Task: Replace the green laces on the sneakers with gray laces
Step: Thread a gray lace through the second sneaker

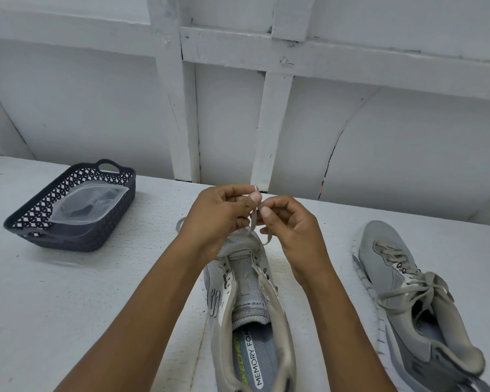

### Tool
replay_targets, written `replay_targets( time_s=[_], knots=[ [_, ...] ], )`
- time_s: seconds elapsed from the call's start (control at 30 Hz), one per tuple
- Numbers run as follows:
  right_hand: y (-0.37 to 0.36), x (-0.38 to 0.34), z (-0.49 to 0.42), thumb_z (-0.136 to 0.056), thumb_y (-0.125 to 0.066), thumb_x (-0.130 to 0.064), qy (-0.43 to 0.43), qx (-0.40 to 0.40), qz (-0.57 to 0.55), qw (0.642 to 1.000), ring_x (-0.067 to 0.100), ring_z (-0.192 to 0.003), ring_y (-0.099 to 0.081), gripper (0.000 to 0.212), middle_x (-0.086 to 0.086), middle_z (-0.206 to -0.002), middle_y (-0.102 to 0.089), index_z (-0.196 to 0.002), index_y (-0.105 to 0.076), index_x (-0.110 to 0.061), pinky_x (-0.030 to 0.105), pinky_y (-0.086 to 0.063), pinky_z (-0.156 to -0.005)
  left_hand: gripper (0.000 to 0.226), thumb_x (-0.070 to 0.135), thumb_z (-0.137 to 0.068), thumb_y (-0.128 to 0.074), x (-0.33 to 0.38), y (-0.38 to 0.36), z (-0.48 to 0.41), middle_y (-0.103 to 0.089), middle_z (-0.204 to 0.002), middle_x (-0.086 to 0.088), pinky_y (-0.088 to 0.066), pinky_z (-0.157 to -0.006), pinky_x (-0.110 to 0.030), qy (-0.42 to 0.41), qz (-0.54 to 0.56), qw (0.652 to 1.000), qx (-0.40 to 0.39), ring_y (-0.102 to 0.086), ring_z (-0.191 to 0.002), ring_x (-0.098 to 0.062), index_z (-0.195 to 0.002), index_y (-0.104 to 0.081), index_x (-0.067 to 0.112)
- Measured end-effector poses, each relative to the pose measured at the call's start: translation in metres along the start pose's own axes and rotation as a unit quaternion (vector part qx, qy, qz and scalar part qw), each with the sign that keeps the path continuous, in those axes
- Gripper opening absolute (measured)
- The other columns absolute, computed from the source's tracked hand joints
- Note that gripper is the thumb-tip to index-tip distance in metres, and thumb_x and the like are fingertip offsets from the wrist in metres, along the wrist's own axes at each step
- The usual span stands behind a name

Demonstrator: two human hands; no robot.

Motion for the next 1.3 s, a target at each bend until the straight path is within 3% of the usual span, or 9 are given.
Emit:
replay_targets(
  time_s=[0.2, 0.4, 0.7, 0.87, 0.97, 1.03, 1.17, 1.3],
  knots=[
    [-0.001, 0.0, 0.001, -0.094, -0.063, -0.004, -0.003, -0.011, 0.014, 1.0, 0.016, -0.079, -0.066, 0.012, 0.01, -0.084, -0.072, -0.088, -0.067, -0.013, 0.023, -0.052, -0.073, 0.007, 0.015, -0.086, -0.073, 0.004, 0.003, 0.002, -0.066, -0.075, -0.002, -0.046, -0.067, -0.027, -0.03, -0.02, 0.999, 0.0, -0.055, -0.071, -0.014, -0.088, -0.079, 0.015],
    [-0.002, 0.0, 0.001, -0.094, -0.062, -0.003, -0.009, -0.03, 0.026, 0.999, 0.011, -0.077, -0.067, 0.013, -0.001, -0.079, -0.072, -0.088, -0.067, -0.013, 0.021, -0.052, -0.072, 0.007, 0.016, -0.086, -0.073, 0.008, 0.005, 0.003, -0.066, -0.074, 0.001, -0.046, -0.064, -0.026, -0.049, -0.05, 0.998, 0.007, -0.053, -0.066, -0.008, -0.089, -0.078, 0.012],
    [0.0, 0.001, 0.0, -0.095, -0.061, -0.006, -0.031, -0.057, 0.029, 0.998, 0.01, -0.078, -0.069, 0.008, 0.002, -0.08, -0.074, -0.092, -0.068, -0.007, 0.023, -0.054, -0.073, 0.004, 0.016, -0.086, -0.074, 0.012, 0.009, 0.005, -0.067, -0.067, 0.007, -0.049, -0.066, -0.027, -0.081, -0.083, 0.993, 0.02, -0.057, -0.065, -0.006, -0.088, -0.077, 0.014],
    [0.0, 0.004, -0.009, -0.101, -0.055, -0.017, -0.046, -0.044, 0.038, 0.997, 0.017, -0.087, -0.071, 0.018, 0.003, -0.09, -0.076, -0.097, -0.071, -0.009, 0.029, -0.057, -0.08, 0.004, 0.015, -0.087, -0.074, 0.012, 0.011, 0.004, -0.071, -0.073, 0.001, -0.052, -0.067, -0.029, -0.078, -0.078, 0.993, 0.028, -0.063, -0.071, -0.01, -0.085, -0.076, 0.014],
    [0.002, 0.016, -0.019, -0.101, -0.053, -0.019, -0.033, -0.017, 0.143, 0.989, 0.004, -0.094, -0.067, 0.019, -0.01, -0.096, -0.074, -0.095, -0.071, -0.021, 0.028, -0.053, -0.085, 0.008, 0.018, -0.087, -0.073, 0.013, 0.015, 0.003, -0.075, -0.079, -0.004, -0.053, -0.062, -0.024, -0.073, -0.078, 0.994, 0.038, -0.066, -0.071, -0.01, -0.089, -0.076, 0.011],
    [0.001, 0.024, -0.029, -0.1, -0.054, -0.019, -0.026, -0.051, 0.23, 0.972, -0.004, -0.101, -0.061, 0.019, -0.016, -0.104, -0.071, -0.1, -0.072, -0.027, 0.023, -0.048, -0.087, 0.011, 0.018, -0.087, -0.073, 0.013, 0.019, 0.001, -0.075, -0.079, -0.005, -0.052, -0.059, -0.022, -0.069, -0.081, 0.993, 0.045, -0.065, -0.068, -0.01, -0.092, -0.076, 0.008],
    [-0.003, 0.038, -0.041, -0.099, -0.056, -0.022, -0.08, -0.178, 0.275, 0.941, 0.001, -0.111, -0.061, 0.022, -0.017, -0.114, -0.07, -0.113, -0.072, -0.029, 0.033, -0.048, -0.1, 0.01, 0.016, -0.088, -0.072, 0.014, 0.026, -0.001, -0.073, -0.075, -0.004, -0.049, -0.057, -0.022, -0.073, -0.067, 0.993, 0.066, -0.063, -0.066, -0.012, -0.092, -0.076, 0.007],
    [0.0, 0.044, -0.039, -0.1, -0.056, -0.015, -0.087, -0.18, 0.243, 0.949, 0.0, -0.108, -0.062, 0.026, -0.015, -0.114, -0.07, -0.117, -0.07, -0.028, 0.027, -0.049, -0.096, 0.012, 0.012, -0.088, -0.072, 0.018, 0.028, -0.001, -0.074, -0.076, -0.004, -0.05, -0.06, -0.024, -0.101, -0.066, 0.99, 0.07, -0.067, -0.07, -0.012, -0.099, -0.073, 0.014]
  ],
)
Point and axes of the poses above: each hand's wrist, its own z-axis away from the middle knuckle, its own y-axis out of the back of the hand, x = y × z, the point moved 1 cm from there along -z, towards the middle knuckle
